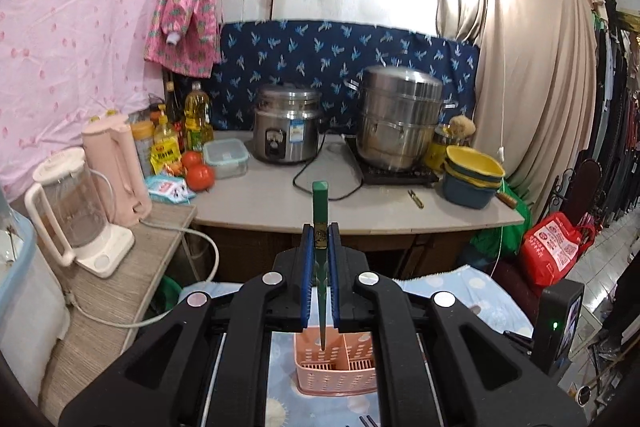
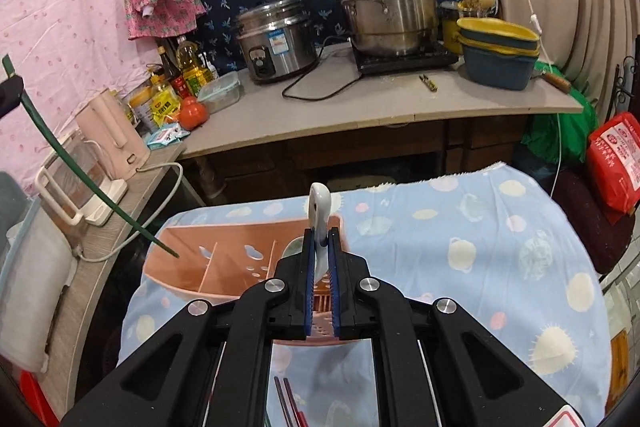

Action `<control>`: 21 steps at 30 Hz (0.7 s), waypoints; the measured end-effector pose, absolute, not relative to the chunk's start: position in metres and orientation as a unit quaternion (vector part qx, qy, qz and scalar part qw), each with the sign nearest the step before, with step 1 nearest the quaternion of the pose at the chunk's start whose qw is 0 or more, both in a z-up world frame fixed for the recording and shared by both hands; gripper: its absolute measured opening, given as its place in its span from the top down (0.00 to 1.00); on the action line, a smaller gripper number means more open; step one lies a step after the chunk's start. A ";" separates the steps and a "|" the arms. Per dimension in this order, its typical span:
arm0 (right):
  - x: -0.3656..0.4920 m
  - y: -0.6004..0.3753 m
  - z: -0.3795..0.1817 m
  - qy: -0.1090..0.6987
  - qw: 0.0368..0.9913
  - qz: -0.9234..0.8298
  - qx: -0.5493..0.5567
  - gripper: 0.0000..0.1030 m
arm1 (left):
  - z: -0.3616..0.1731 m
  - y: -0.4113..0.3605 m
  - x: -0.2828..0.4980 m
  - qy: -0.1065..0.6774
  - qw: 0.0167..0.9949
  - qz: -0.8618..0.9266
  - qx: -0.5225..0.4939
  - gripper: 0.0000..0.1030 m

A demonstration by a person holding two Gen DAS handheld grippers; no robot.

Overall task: Organize utensils
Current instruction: 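Open the left tool over the pink basket while the right tool releases the spoon inside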

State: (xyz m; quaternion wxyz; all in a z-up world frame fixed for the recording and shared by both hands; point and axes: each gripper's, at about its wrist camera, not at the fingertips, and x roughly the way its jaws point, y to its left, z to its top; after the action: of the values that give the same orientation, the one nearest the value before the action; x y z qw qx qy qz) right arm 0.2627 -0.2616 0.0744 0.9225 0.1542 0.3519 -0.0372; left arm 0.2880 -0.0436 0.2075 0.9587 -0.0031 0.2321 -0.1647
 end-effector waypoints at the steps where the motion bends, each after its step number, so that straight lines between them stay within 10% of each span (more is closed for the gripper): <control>1: 0.267 -0.261 0.069 0.357 0.921 -0.038 0.153 0.94 | 0.199 -0.044 0.291 0.238 0.957 -0.163 -0.002 0.94; 7: 0.272 -0.256 0.048 0.369 0.917 -0.040 0.147 0.90 | 0.162 -0.040 0.308 0.271 0.952 -0.143 -0.008 0.93; 10: 0.260 -0.254 0.050 0.354 0.923 -0.054 0.143 0.55 | 0.150 -0.031 0.307 0.281 0.952 -0.119 -0.023 0.43; 21: 0.193 -0.247 0.059 0.344 0.926 -0.050 0.147 0.51 | 0.126 -0.011 0.259 0.298 0.949 -0.105 -0.012 0.42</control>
State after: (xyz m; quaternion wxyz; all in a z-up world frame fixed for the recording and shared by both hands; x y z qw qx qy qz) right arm 0.1934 -0.2466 0.0595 0.9261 0.1474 0.3436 -0.0503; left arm 0.2594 -0.0107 0.1255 0.9488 -0.0123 0.2976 -0.1051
